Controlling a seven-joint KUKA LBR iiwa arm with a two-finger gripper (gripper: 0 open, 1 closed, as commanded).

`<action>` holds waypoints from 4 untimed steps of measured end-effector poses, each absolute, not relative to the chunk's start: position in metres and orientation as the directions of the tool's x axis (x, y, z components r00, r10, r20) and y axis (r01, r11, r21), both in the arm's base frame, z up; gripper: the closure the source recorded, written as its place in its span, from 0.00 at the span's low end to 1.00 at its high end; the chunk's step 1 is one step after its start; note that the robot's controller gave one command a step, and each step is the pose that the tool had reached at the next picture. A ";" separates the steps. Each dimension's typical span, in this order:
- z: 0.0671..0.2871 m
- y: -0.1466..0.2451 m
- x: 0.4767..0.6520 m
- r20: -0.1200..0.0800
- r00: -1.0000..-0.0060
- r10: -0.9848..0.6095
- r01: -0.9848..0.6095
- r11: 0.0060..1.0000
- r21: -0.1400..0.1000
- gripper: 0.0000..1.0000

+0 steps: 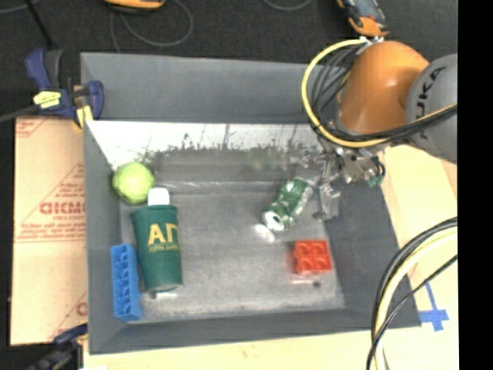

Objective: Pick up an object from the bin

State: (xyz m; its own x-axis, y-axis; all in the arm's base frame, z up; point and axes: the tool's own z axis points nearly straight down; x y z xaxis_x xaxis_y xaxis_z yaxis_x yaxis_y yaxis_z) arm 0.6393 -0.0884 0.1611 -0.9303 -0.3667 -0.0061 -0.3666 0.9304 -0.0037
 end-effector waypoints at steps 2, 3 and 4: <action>0.090 -0.096 0.646 -0.005 -0.722 -0.692 -0.692 0.722 -0.006 0.00; 0.080 -0.078 0.656 -0.009 -0.742 -0.670 -0.670 0.742 -0.016 1.00; 0.080 -0.078 0.656 -0.009 -0.742 -0.670 -0.670 0.742 -0.016 1.00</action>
Offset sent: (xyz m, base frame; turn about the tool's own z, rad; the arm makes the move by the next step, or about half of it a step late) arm 0.0059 -0.0051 -0.0911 -0.5441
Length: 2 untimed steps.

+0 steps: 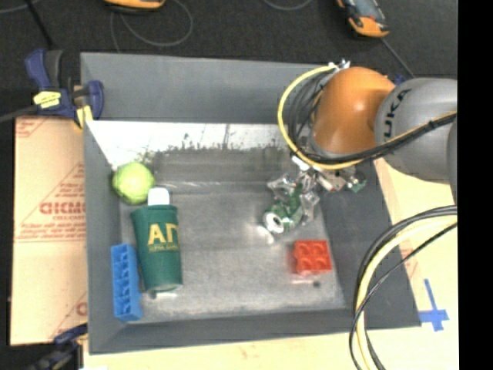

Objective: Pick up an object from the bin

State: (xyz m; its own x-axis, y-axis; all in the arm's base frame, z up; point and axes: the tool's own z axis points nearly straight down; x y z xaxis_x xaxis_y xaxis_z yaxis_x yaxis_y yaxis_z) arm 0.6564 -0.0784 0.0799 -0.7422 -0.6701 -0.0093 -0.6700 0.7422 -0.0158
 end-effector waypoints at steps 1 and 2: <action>0.091 -0.081 0.661 -0.009 -0.746 -0.666 -0.666 0.746 -0.012 1.00; 0.107 -0.080 0.658 -0.007 -0.745 -0.667 -0.667 0.745 -0.007 1.00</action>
Offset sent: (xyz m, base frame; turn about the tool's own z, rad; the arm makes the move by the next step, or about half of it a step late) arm -0.0001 0.0000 0.0243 0.0000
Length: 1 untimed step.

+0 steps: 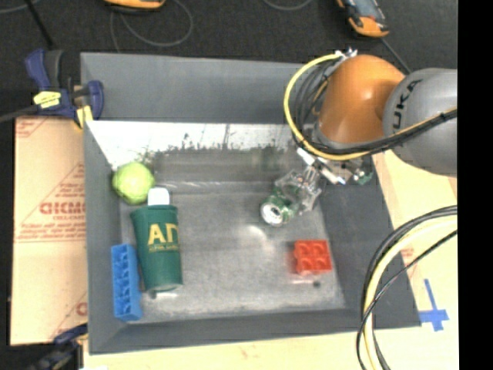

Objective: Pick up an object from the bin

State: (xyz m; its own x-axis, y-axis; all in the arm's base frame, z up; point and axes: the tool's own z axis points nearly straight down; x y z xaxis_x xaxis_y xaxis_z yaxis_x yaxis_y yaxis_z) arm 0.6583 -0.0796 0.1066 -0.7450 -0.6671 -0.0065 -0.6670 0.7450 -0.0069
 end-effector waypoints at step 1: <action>0.145 -0.082 0.663 -0.006 -0.749 -0.662 -0.662 0.749 -0.007 1.00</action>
Offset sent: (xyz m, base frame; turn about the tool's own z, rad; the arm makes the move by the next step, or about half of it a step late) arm 0.0000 0.0000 0.0585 0.0000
